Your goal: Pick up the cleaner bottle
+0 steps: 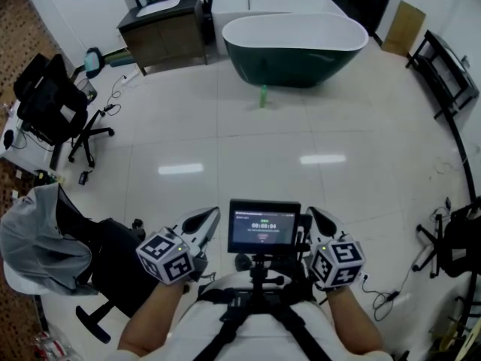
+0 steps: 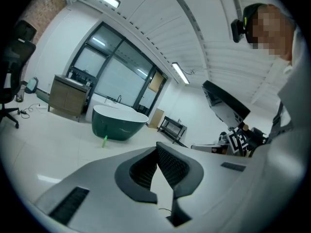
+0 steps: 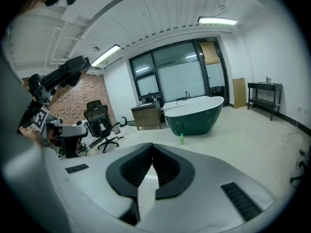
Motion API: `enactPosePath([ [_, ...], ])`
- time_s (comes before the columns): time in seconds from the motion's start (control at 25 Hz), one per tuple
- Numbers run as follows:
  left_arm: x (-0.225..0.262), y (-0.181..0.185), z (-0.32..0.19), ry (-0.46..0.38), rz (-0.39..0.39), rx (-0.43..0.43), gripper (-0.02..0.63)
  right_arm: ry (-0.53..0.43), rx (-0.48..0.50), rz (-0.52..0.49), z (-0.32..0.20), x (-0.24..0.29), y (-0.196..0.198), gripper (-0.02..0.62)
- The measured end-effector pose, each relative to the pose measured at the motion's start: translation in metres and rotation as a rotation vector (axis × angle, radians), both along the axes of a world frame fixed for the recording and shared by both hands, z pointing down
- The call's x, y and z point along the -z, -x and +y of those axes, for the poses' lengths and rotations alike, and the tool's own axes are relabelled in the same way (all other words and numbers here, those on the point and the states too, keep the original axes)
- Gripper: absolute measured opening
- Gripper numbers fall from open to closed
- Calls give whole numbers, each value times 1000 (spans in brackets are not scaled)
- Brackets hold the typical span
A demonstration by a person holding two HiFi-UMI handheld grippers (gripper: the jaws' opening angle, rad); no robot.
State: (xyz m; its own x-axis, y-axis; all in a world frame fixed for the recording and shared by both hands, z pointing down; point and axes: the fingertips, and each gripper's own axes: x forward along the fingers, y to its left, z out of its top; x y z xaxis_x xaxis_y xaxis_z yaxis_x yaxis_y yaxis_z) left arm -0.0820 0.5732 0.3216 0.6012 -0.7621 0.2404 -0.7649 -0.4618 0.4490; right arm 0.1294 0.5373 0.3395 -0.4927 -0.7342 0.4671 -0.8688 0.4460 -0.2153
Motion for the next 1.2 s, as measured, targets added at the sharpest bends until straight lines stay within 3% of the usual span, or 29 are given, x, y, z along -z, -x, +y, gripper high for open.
enactPosePath([
  [0.28,12,6,-17,-34,10,3,0,-8,-8,7,-13,3,-4,9],
  [0.8,1,0,-25,-15,17,-20,0,4,-36,19,-19,-5,-9,9],
  [1.2,-1,-13,-50,-2,-11,-4,0,24,-79,21,-39,-8,-34,9],
])
